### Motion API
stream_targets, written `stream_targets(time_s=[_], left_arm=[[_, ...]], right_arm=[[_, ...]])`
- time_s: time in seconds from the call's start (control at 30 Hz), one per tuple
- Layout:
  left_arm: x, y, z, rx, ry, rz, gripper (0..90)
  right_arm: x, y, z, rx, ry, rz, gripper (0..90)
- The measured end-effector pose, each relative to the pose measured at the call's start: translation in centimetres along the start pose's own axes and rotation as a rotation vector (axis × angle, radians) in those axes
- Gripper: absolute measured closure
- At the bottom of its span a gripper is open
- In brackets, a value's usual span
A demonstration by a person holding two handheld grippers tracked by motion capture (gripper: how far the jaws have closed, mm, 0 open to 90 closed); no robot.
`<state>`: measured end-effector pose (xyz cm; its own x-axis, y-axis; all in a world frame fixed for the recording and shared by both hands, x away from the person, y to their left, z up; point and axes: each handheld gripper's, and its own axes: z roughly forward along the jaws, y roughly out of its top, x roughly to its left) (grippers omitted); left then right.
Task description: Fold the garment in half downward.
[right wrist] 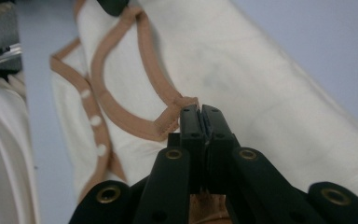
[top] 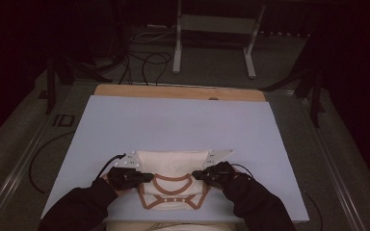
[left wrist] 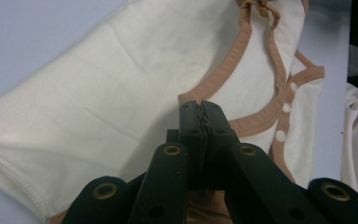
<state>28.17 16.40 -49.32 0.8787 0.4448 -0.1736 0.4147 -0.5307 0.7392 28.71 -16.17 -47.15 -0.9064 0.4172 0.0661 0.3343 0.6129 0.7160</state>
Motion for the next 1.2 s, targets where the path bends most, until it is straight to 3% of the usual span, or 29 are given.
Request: stream_targets(time_s=[0.17,0.27,0.47,0.67,0.93,1.2], left_arm=[[-0.6,0.1,-0.6,-0.025,-0.007,0.025,89.3],[-1.5,-0.1,-1.4,-0.057,-0.044,0.055,89.2],[-2.5,-0.7,-1.9,-0.054,-0.063,0.097,89.0],[-3.1,-1.5,-2.3,-0.073,-0.085,0.104,89.0],[-4.1,-2.4,-2.0,-0.046,-0.108,0.148,88.5],[-4.5,-2.8,-1.9,-0.022,-0.125,0.161,88.3]], right_arm=[[0.5,0.3,-0.6,-0.019,0.000,-0.018,88.8],[1.3,0.4,-1.3,-0.044,0.005,-0.032,88.8],[2.5,-0.2,-1.9,-0.055,0.023,-0.025,88.8],[3.6,-0.9,-1.9,-0.054,0.040,-0.029,88.7],[4.5,-1.8,-2.0,-0.051,0.066,-0.012,88.6],[5.5,-2.8,-1.7,-0.041,0.106,0.002,88.3]])
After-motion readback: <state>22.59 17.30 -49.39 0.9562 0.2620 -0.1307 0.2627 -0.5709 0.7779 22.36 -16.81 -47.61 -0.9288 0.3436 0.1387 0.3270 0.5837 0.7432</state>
